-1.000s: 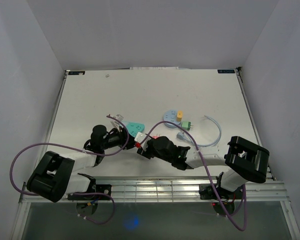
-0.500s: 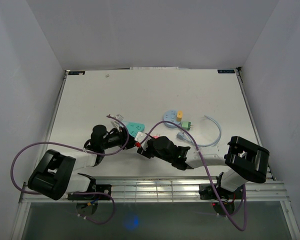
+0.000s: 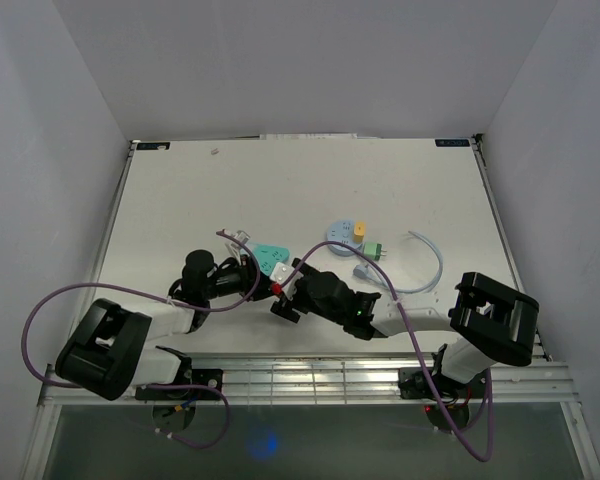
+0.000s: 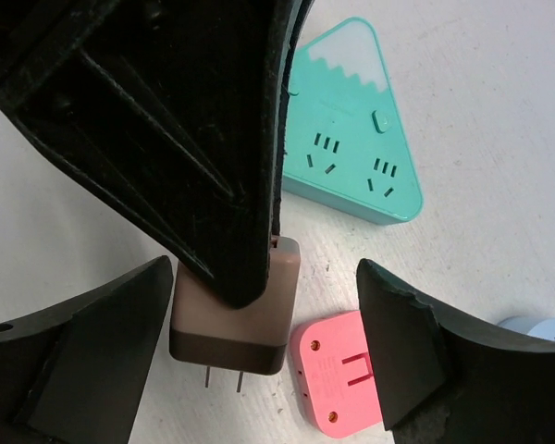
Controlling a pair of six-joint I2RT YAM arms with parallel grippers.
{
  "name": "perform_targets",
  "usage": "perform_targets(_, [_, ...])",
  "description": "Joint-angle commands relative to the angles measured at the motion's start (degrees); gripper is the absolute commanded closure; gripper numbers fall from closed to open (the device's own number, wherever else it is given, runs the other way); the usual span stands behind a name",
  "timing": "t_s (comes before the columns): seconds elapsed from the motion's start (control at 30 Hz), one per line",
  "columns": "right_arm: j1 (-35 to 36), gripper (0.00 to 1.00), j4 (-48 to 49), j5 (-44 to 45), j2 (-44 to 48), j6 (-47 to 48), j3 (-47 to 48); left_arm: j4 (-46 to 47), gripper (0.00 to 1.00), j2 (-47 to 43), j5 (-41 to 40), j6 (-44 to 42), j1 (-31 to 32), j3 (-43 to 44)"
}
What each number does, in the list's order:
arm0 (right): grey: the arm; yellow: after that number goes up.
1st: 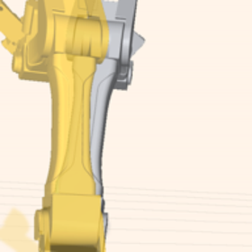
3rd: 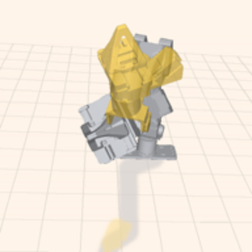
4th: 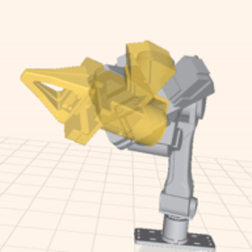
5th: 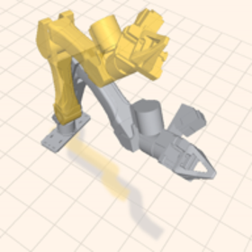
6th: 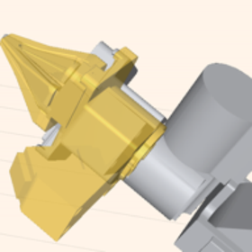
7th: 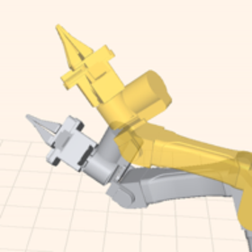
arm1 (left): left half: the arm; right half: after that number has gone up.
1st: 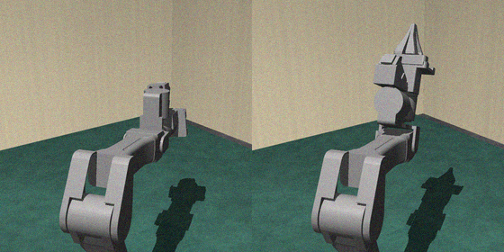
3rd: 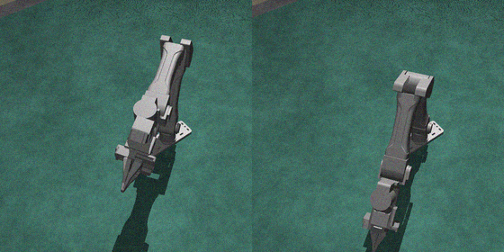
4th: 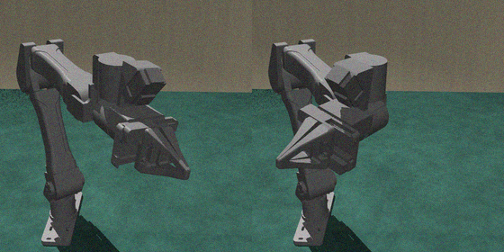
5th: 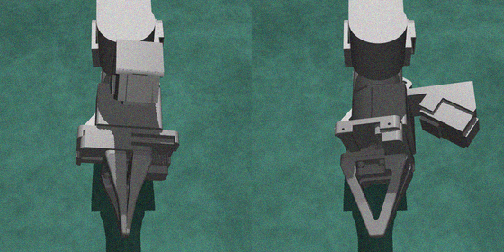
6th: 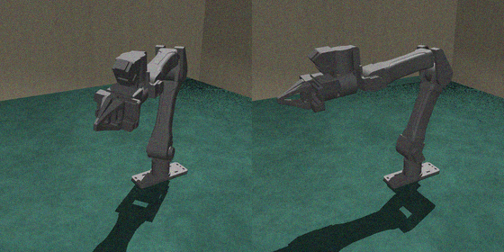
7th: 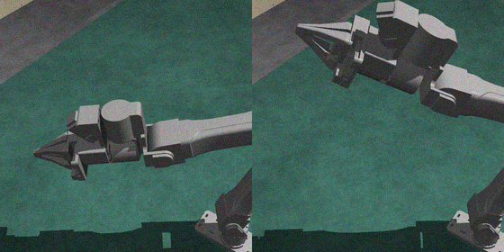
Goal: Insert the plug
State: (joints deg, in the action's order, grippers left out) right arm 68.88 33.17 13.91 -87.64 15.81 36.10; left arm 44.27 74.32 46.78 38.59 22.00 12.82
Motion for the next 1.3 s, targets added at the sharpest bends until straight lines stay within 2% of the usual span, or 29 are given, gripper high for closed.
perform_targets(0.0, [-0.1,0.12,3.1,1.6,1.1,0.4,0.5,1.5,1.00,-1.9,1.9,-0.4,0.2,0.5])
perform_targets(0.13, [-0.2,0.02,5.2,3.0,3.9,-0.4,-2.1,-1.2,1.00,-4.5,-2.3,-0.1,0.2,0.7])
perform_targets(0.3, [-0.2,0.02,9.5,4.3,10.8,-0.6,-6.9,-5.6,1.00,-6.4,-6.7,-0.1,0.2,2.2])
perform_targets(0.43, [-1.1,0.03,15.2,5.9,15.6,-1.1,-11.5,-8.8,1.00,-4.2,-10.7,-0.1,0.2,5.2])
perform_targets(0.57, [-2.4,0.04,19.9,11.3,19.3,-1.9,-15.4,-11.1,1.00,-2.4,-13.5,1.1,0.3,9.0])
perform_targets(0.63, [-2.7,0.09,21.4,18.0,20.7,-2.3,-16.8,-12.1,1.00,-1.7,-14.1,1.3,0.3,10.6])
perform_targets(0.67, [-2.9,0.12,22.3,25.0,20.9,-2.7,-17.1,-12.4,1.00,-1.0,-14.0,1.4,0.4,12.1])
perform_targets(0.7, [-3.3,0.22,23.2,28.5,20.9,-3.2,-17.5,-12.7,1.00,-0.8,-14.2,1.3,0.8,13.0])
perform_targets(0.73, [-3.7,0.27,23.4,34.3,20.9,-3.9,-17.4,-13.2,1.00,-0.3,-14.4,1.1,0.9,15.1])
perform_targets(0.77, [-4.1,0.33,23.5,36.2,20.9,-4.7,-17.4,-14.7,1.00,0.4,-14.8,0.9,1.0,16.2])
perform_targets(0.8, [-5.2,0.55,23.3,37.6,20.9,-6.6,-17.3,-15.1,1.00,0.8,-15.3,0.7,1.1,17.1])
perform_targets(0.87, [-6.6,0.78,18.5,40.4,21.6,-11.1,-15.4,-15.7,1.00,1.7,-15.8,0.8,1.2,19.7])
perform_targets(0.9, [-8.0,0.92,10.2,40.9,22.2,-14.1,-14.3,-16.0,1.00,2.5,-16.6,0.7,1.4,20.5])
perform_targets(0.93, [-8.8,0.92,3.4,39.9,22.9,-23.8,-10.7,-16.1,1.00,2.9,-17.0,0.5,1.6,21.3])
perform_targets(1.0, [-11.6,0.92,-9.0,38.1,24.7,-30.4,-8.2,-17.0,1.00,4.3,-19.0,-0.1,2.5,23.6])
perform_targets(1.03, [-12.8,0.92,-11.1,37.8,25.1,-34.1,-7.5,-17.4,1.00,5.0,-19.6,-0.7,2.8,24.4])
perform_targets(1.17, [-20.3,0.92,-14.7,33.1,26.5,-41.8,-7.5,-17.6,1.00,8.7,-21.5,-0.9,4.4,28.0])
perform_targets(1.27, [-25.6,0.92,-12.1,29.7,25.9,-46.9,-10.0,-17.9,1.00,11.5,-23.2,-1.8,5.7,30.6])
